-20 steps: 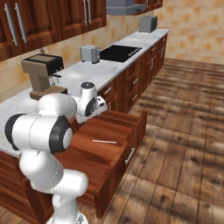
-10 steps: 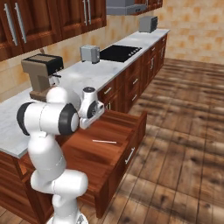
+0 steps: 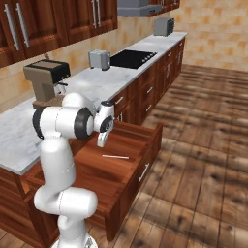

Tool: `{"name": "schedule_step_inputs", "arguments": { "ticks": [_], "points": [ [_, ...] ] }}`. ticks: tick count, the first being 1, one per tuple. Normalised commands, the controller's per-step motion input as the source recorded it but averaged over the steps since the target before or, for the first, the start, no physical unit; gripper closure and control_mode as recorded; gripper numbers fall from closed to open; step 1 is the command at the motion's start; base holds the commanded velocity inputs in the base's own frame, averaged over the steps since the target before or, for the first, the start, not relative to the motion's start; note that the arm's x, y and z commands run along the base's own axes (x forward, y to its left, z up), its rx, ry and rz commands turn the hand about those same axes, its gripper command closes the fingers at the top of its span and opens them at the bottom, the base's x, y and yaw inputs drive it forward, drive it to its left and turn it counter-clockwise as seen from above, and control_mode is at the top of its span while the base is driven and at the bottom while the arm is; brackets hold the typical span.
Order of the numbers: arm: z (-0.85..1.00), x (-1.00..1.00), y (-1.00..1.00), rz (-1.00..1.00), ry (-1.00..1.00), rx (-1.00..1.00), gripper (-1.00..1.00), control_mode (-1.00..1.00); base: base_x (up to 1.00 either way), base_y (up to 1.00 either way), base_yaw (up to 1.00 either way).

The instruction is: Take a straw from the drawer in front and place it inside the glass cup on the dining counter.

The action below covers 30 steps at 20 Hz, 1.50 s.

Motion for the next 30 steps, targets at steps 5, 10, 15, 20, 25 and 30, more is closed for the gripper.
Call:
{"name": "schedule_step_inputs", "arguments": {
  "ticks": [5, 10, 15, 20, 25, 30],
  "points": [
    [-0.35, 0.4, 0.0, 0.31, 0.0, 0.0, -1.0, -1.0, 0.0, 0.0, 0.0],
    [-0.4, 0.17, 0.01, 0.23, 0.0, 0.0, -1.0, -1.0, 0.0, 0.0, 0.0],
    [-0.42, 0.17, 0.05, 0.1, 0.0, 0.0, -1.0, -1.0, 0.0, 0.0, 0.0],
    [-0.39, 0.04, 0.18, 0.02, 0.0, 0.0, -1.0, -1.0, 0.0, 0.0, 0.0],
    [-0.31, 0.06, 0.08, 0.0, 0.0, -0.03, -1.0, -1.0, 0.0, 0.0, 0.0],
    [-0.19, 0.2, 0.02, 0.0, 0.0, -0.03, -1.0, -1.0, 0.0, 0.0, 0.0]
  ]
}}
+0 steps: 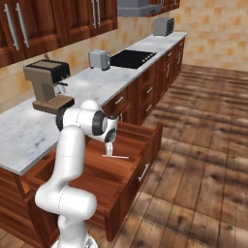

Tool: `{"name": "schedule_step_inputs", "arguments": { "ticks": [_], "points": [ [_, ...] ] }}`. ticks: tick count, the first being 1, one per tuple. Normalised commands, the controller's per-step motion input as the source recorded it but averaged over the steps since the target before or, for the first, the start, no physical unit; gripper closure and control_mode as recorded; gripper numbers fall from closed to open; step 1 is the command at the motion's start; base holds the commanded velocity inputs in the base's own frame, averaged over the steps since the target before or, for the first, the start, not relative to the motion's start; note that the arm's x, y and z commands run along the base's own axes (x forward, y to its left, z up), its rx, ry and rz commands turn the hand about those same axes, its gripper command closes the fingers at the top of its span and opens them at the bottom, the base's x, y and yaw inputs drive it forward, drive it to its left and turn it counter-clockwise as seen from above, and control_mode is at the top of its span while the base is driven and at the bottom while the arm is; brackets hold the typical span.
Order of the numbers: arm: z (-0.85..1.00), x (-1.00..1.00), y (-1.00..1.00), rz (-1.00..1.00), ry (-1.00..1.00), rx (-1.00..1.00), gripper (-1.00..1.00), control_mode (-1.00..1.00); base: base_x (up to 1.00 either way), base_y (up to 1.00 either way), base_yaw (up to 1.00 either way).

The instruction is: Take a straw from the drawer in front and place it inside the glass cup on the dining counter.

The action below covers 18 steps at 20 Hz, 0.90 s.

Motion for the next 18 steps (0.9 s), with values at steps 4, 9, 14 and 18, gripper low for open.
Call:
{"name": "schedule_step_inputs", "arguments": {
  "ticks": [4, 9, 14, 18],
  "points": [
    [-0.14, 0.41, 0.0, 0.0, 0.0, -0.01, -1.0, -1.0, 0.0, 0.0, 0.0],
    [-0.19, 0.29, 0.0, 0.0, 0.0, 0.0, -1.0, -1.0, 0.0, 0.0, 0.0],
    [-0.32, 0.04, 0.0, 0.0, 0.0, -0.02, -1.0, -1.0, 0.0, 0.0, 0.0],
    [-0.28, 0.04, 0.0, 0.0, 0.0, -0.02, -1.0, -1.0, 0.0, 0.0, 0.0]
  ]
}}
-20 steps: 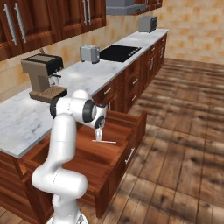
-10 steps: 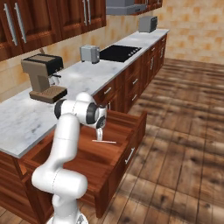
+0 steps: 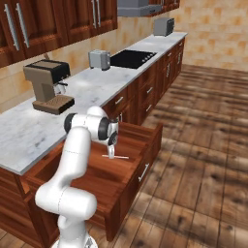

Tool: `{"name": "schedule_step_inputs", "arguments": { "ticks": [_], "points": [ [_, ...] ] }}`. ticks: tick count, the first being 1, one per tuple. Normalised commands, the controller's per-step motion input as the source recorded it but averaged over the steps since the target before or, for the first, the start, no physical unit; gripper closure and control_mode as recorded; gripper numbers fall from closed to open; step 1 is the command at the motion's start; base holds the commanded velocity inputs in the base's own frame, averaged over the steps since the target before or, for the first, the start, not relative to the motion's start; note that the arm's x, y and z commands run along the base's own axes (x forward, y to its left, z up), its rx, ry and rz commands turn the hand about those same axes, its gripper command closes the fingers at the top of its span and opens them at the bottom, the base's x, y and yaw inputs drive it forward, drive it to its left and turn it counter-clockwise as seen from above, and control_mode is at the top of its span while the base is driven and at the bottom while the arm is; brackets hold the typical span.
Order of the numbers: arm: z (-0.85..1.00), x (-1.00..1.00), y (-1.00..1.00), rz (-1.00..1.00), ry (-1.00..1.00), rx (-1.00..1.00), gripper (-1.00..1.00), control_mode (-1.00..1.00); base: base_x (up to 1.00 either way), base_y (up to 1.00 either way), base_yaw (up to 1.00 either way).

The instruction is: Take a straw from the drawer in front and place it inside the glass cup on the dining counter.

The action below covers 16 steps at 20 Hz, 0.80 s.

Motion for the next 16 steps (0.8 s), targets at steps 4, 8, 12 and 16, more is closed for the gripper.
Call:
{"name": "schedule_step_inputs", "arguments": {
  "ticks": [4, 8, 12, 16],
  "points": [
    [-0.22, 0.16, 0.0, 0.0, 0.0, -0.02, -1.0, -1.0, 0.0, 0.0, 0.0],
    [-0.24, 0.13, 0.0, -0.01, 0.0, -0.02, -1.0, -1.0, 0.0, 0.0, 0.0],
    [-0.22, 0.21, 0.0, -0.01, 0.01, 0.0, -1.0, -1.0, 0.0, 0.0, 0.0],
    [-0.33, 0.05, 0.0, -0.02, 0.05, -0.02, -1.0, -1.0, 0.0, 0.0, 0.0]
  ]
}}
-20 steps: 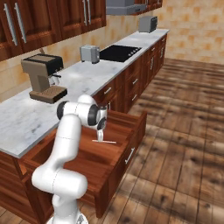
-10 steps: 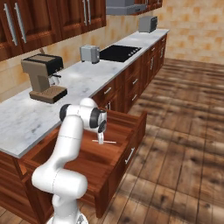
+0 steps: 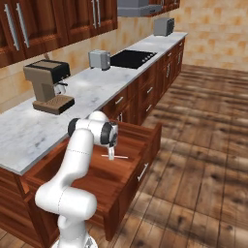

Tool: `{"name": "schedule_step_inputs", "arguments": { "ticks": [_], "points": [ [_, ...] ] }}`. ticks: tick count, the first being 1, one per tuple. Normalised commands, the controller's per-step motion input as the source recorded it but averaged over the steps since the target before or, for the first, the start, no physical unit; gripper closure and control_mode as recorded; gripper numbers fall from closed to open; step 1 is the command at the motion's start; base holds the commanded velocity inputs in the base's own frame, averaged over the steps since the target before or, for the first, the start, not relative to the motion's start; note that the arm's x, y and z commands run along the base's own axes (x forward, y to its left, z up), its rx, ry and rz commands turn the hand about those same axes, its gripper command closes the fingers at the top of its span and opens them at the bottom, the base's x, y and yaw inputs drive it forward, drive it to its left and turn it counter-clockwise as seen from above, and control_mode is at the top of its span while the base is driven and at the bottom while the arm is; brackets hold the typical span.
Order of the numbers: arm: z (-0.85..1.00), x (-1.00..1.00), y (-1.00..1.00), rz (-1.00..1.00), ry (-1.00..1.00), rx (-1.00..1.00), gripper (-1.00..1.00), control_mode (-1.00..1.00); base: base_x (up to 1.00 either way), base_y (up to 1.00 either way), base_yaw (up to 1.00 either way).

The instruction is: Take a straw from the drawer in front and place it inside the glass cup on the dining counter.

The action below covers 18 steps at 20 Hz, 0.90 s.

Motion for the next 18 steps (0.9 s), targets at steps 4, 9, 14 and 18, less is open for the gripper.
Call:
{"name": "schedule_step_inputs", "arguments": {
  "ticks": [4, 9, 14, 18],
  "points": [
    [-0.39, 0.04, 0.01, -0.05, 0.13, -0.03, 1.0, -1.0, 0.0, 0.0, 0.0],
    [-0.4, -0.01, -0.03, -0.08, 0.1, -0.03, 1.0, -1.0, 0.0, 0.0, 0.0],
    [-0.16, -0.11, -0.1, -0.08, 0.01, 0.0, 1.0, -1.0, 0.0, 0.0, 0.0],
    [0.3, -0.22, -0.14, -0.06, -0.04, 0.0, 1.0, -1.0, 0.0, 0.0, 0.0]
  ]
}}
